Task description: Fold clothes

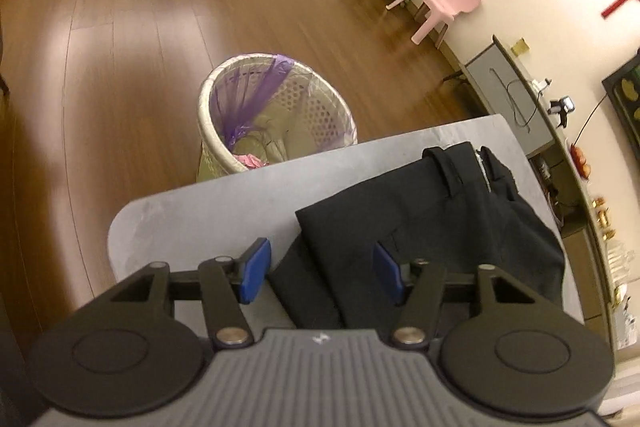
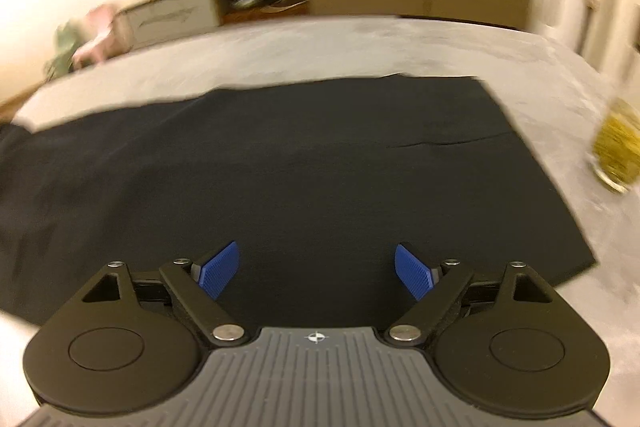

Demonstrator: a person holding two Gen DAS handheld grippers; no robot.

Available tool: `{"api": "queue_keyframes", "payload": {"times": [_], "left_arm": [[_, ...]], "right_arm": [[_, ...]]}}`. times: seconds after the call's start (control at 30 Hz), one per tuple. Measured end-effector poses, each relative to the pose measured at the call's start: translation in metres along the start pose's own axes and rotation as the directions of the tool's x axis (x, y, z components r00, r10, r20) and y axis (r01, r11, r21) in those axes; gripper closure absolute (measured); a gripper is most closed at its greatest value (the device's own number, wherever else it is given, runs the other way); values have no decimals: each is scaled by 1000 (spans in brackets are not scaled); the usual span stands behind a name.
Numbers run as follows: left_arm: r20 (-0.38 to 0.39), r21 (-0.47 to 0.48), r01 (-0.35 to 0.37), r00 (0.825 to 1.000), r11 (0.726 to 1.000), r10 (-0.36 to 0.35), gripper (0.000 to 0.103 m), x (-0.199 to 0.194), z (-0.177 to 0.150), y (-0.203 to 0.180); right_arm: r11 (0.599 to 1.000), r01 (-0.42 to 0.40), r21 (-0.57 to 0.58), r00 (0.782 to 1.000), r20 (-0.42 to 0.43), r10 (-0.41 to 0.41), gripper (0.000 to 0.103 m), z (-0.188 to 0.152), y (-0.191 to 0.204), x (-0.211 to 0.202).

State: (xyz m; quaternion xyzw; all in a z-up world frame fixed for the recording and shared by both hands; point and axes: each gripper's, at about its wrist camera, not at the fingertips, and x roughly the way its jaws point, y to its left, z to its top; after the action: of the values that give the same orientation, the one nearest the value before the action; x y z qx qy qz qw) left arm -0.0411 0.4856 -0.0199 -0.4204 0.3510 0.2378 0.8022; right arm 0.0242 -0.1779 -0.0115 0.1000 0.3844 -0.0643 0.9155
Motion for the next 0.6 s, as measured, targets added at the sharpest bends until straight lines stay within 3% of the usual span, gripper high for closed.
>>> {"api": "queue_keyframes", "payload": {"times": [0.17,0.23,0.37,0.47,0.6], "left_arm": [[21,-31,-34,999,999,35,45,-13,-17,1],[37,-41,-26,999,999,28,43,-21,-29,-2],[-14,-9,29,999,1000,-29,40,-19,-52,-14],[-26,33,46,999,998,-45,35,-11,-60,-27],[3,57,95,995,994,-96,24,3,-60,-40]], "right_arm": [[972,20,235,997,67,-36,17,3,-66,-22],[925,-6,381,994,105,-37,16,-1,-102,-35],[802,-59,594,988,150,-38,16,-16,-159,-51],[759,-72,647,989,145,-30,16,-21,-179,-46],[755,-144,639,983,178,37,16,-14,-171,-30]]}}
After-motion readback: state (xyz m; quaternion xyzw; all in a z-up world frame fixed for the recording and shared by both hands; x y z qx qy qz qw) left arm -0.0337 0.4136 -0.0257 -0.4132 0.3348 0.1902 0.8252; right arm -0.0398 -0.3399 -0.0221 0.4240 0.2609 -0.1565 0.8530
